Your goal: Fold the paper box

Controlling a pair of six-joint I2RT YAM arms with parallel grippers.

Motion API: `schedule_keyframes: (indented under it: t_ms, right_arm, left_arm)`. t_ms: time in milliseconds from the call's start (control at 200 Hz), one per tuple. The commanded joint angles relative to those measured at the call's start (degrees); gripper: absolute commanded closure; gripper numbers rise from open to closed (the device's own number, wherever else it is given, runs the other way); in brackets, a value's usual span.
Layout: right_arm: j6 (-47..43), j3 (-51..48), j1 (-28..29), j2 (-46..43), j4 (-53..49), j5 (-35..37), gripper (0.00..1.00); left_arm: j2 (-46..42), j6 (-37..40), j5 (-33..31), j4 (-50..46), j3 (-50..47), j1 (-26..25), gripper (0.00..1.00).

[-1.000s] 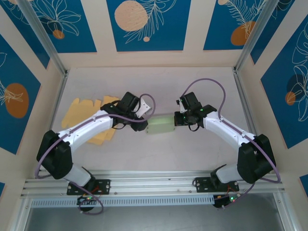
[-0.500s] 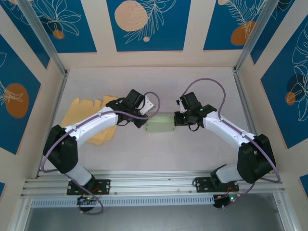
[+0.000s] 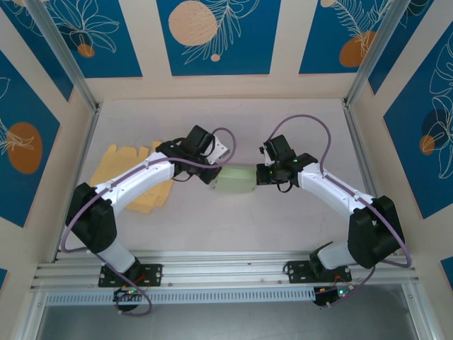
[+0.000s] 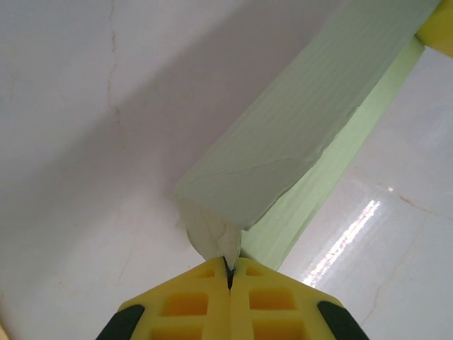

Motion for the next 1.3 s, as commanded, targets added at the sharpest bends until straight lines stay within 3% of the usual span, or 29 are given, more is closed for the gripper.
schedule_keyframes:
  t_ms: [0,100,300,510,1295]
  right_arm:
    - [0.0,0.9,1.1,1.2,-3.8,0.0,1.00]
    - [0.5,1.5,1.2,0.9,-3.7,-0.3,1.00]
    - [1.5,2.8,1.3,0.9,-3.3,0.8,0.87]
    - [1.5,4.2,1.2,1.7,-2.4,1.7,0.86]
    - [0.0,9.0,2.3,4.4,-6.4,3.3,0.84]
  left_arm:
    - [0.4,-1.5,4.7,-1.8,2.0,-0.1,1.00]
    - [1.1,-1.6,4.6,-2.4,1.7,-0.1,1.00]
    - [1.4,-1.5,3.1,-1.3,-0.2,0.2,1.00]
    - [2.1,-0.4,0.5,-0.7,-1.1,0.5,1.00]
    - [4.0,-5.6,10.1,-8.2,6.5,4.4,1.00]
